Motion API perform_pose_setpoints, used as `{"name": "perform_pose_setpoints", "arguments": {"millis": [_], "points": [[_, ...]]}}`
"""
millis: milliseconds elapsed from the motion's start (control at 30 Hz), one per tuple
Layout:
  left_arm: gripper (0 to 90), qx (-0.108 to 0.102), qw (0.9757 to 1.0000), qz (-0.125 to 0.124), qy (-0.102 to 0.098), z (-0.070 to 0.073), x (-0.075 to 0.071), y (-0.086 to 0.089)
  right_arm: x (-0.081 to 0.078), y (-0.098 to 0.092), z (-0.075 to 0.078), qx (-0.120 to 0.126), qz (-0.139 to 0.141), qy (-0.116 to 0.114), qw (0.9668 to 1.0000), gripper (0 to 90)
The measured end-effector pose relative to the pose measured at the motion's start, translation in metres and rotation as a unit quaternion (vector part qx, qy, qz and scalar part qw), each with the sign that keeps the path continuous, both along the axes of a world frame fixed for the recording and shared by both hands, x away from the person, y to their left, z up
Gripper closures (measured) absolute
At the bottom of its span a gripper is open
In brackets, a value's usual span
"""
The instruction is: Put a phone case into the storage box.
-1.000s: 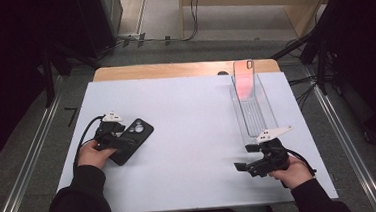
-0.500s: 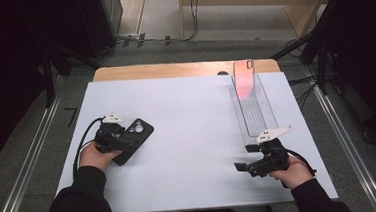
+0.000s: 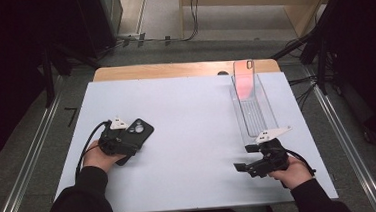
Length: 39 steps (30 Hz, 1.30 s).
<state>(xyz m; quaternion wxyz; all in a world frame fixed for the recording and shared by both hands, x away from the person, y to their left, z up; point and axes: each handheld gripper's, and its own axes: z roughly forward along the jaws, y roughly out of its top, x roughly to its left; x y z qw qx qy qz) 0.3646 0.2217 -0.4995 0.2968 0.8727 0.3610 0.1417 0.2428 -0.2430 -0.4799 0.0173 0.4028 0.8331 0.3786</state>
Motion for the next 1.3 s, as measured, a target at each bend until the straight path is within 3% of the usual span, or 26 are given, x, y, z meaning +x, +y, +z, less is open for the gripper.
{"name": "perform_pose_setpoints", "arguments": {"millis": [533, 700, 900, 1000, 1300], "points": [[14.6, -0.001, 0.9999, 0.016, 0.005, 0.002, 0.0, -0.001, 0.0, 0.0, 0.0, 0.0, 0.0, 0.001, 1.0, 13.1], [15.0, -0.018, 0.9993, 0.025, 0.023, 0.005, 0.002, 0.001, 0.0, 0.0, 0.0, 0.001, 0.001, 0.002, 1.0, 13.1], [15.0, -0.02, 0.9988, 0.018, 0.041, 0.012, 0.002, -0.003, 0.0, 0.0, 0.0, 0.004, 0.001, -0.004, 1.0, 13.1], [15.0, -0.035, 0.998, 0.019, 0.049, 0.019, 0.002, -0.004, -0.001, 0.0, 0.001, 0.007, 0.0, -0.006, 1.0, 13.1], [14.9, -0.053, 0.9968, 0.006, 0.06, 0.038, -0.008, -0.013, -0.001, -0.001, 0.003, 0.009, 0.001, -0.016, 0.9998, 13.1]]}}
